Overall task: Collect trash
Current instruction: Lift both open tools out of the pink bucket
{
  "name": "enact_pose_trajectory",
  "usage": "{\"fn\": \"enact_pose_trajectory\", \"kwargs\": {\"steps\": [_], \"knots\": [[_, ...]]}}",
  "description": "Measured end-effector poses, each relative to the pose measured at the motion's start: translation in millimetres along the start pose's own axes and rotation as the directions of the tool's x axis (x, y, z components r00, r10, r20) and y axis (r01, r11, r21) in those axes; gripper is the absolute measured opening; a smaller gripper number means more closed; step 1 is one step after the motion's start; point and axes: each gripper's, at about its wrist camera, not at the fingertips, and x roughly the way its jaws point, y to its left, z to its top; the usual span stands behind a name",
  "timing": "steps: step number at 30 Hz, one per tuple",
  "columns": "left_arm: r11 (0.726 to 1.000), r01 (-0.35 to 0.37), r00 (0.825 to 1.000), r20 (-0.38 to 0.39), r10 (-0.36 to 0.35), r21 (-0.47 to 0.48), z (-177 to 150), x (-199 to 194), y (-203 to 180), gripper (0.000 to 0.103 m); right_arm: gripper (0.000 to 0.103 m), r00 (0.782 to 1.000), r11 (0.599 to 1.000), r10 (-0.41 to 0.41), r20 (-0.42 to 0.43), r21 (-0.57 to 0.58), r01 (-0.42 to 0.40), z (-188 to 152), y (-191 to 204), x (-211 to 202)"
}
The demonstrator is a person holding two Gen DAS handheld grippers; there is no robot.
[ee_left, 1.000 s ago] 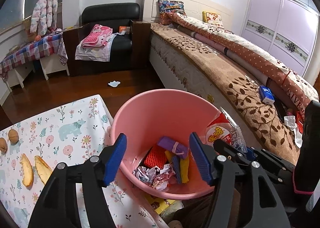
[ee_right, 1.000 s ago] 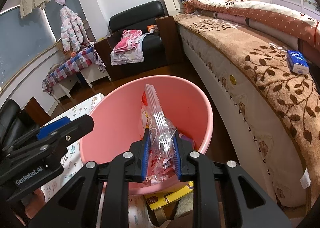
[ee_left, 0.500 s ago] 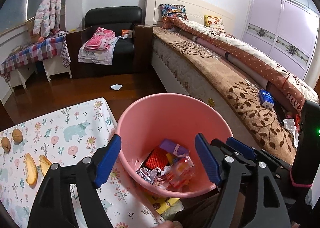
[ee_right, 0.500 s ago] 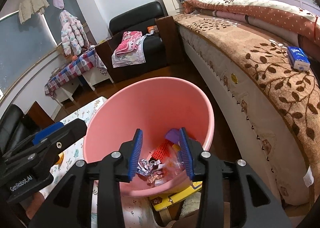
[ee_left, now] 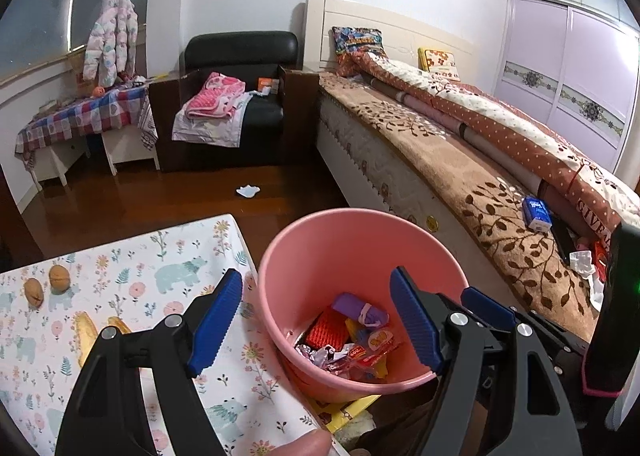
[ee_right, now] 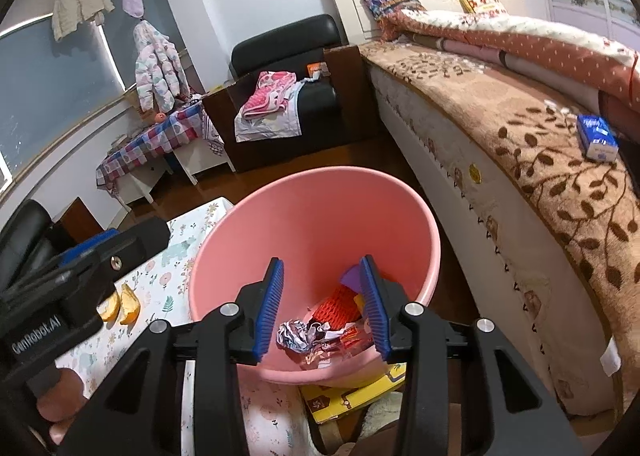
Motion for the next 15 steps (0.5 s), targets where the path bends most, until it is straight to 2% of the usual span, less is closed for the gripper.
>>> {"fn": "enact_pose_trajectory", "kwargs": {"steps": [10,12,15], "knots": [[1.000,-0.005,0.999,0.052,0.005,0.004,1.7,-31.3,4.2,0.075,0.051,0.999,0.999,-0.001,0.040,-0.036,0.003,-4.6,19.7,-23.0],[1.000,-0.009,0.998,0.060,0.008,0.010,1.2,-36.1,3.2,0.074,0.057,0.999,0.999,-0.003,0.049,-0.038,0.005,-4.8,22.2,-26.7],[1.000,-0.018,0.997,0.074,0.016,0.016,0.0,-44.3,2.0,0.074,0.061,0.997,0.999,-0.012,0.072,-0.041,0.015,-3.7,25.5,-34.8]]}}
